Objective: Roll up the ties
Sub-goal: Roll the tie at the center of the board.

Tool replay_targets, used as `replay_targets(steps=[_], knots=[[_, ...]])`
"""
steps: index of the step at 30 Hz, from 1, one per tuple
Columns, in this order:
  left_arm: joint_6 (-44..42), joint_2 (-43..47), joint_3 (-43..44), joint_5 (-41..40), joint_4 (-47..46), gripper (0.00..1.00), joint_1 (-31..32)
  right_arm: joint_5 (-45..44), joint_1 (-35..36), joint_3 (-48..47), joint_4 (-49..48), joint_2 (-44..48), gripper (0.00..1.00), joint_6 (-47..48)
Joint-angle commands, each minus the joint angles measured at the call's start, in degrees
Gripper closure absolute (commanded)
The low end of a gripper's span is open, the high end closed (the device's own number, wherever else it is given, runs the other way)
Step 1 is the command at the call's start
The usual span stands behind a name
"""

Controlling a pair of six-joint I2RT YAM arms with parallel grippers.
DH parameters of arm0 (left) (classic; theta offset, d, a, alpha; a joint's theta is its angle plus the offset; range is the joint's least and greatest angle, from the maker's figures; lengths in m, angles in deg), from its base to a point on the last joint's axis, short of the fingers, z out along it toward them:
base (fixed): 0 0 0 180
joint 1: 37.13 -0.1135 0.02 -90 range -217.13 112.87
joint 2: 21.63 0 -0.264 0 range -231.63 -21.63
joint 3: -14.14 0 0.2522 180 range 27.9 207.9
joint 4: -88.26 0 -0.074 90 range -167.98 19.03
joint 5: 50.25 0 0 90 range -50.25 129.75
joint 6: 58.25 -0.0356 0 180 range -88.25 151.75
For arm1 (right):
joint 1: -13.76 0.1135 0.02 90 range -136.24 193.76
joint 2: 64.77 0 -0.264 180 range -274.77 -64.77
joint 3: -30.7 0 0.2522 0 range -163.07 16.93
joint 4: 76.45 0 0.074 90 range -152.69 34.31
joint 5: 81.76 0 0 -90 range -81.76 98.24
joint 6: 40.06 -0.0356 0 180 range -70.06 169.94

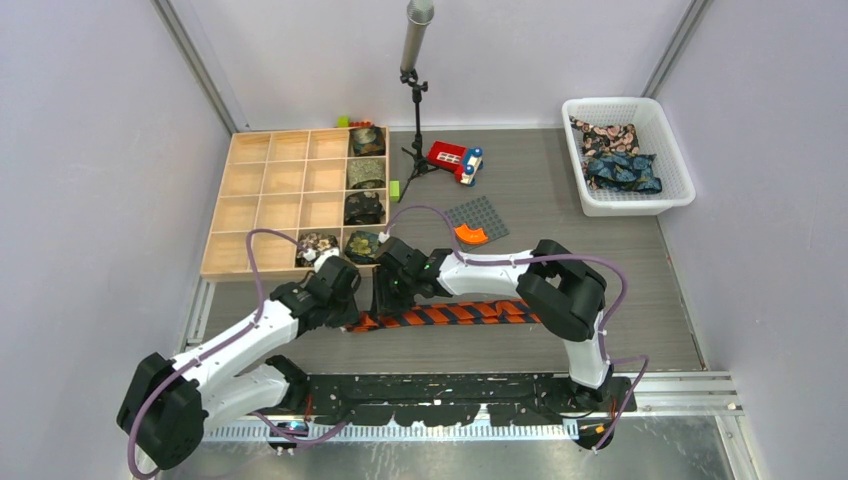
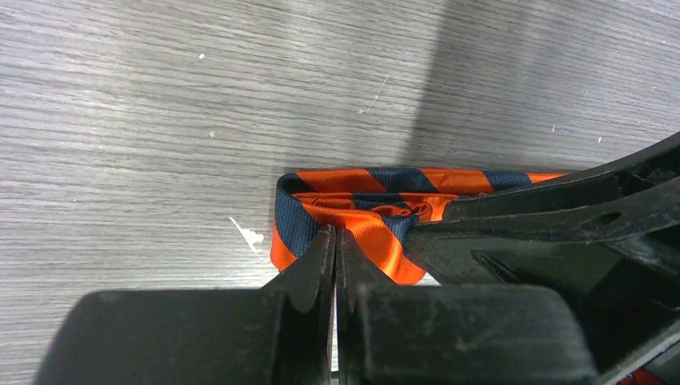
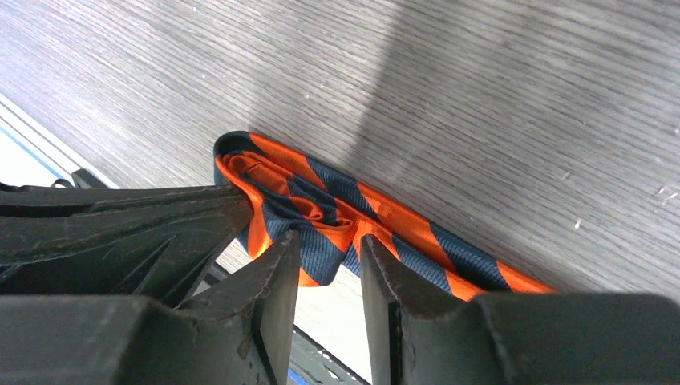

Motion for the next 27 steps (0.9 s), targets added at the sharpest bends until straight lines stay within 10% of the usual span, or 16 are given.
replay_targets(steps=[1, 27], knots=[[0.11, -1.02, -0.61, 0.83, -3.94, 1.00, 0.14, 1.60, 0.45, -2.30, -0.67, 3.50, 0.60, 0.82], [1.27, -2.08, -1.47, 0.44, -5.37, 1.00, 0.12, -0.93, 2.21, -6.04, 4.37, 0.83, 0.55, 0.81]])
